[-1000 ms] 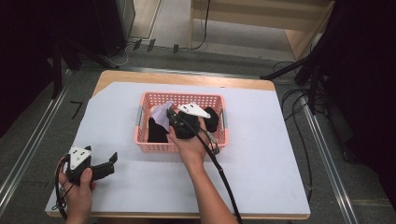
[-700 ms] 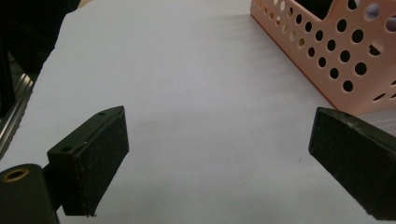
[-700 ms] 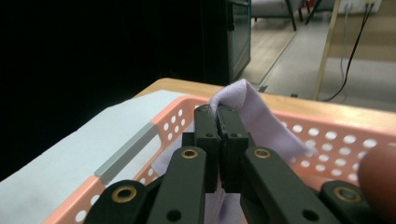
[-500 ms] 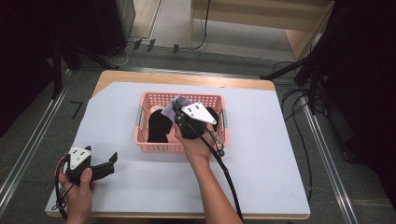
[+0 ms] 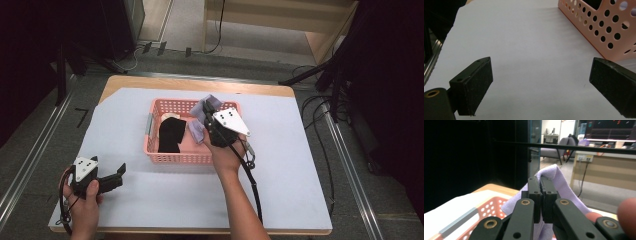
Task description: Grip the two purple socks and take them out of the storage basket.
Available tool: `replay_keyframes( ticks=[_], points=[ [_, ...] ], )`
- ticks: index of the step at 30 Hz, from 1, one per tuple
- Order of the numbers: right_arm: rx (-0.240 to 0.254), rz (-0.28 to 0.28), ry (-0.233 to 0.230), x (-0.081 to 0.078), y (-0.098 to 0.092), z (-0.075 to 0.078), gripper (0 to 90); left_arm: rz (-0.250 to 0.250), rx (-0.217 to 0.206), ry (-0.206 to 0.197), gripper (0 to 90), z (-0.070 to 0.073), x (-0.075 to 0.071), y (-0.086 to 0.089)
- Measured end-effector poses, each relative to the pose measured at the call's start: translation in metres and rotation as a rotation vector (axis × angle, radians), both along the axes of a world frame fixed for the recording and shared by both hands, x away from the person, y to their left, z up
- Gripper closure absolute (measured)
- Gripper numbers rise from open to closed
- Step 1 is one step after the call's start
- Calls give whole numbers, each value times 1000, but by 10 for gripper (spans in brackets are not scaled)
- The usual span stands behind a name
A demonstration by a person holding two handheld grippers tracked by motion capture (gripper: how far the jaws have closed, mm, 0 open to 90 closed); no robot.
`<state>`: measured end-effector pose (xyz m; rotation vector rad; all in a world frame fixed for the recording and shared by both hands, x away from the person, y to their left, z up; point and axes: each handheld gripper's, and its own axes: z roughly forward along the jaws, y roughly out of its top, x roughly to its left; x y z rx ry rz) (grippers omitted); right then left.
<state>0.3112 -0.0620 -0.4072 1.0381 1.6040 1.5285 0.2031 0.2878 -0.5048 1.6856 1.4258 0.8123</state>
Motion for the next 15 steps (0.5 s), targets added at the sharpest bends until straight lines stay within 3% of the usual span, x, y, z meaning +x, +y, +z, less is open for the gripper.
replay_keyframes(
  ticks=[7,15],
  points=[
    [8,-53,-42,-2,-22,7,888,0,0,2,56,0,0,0],
    [-3,-123,-56,-4,-52,13,888,-1,0,3,56,0,0,0]
  ],
)
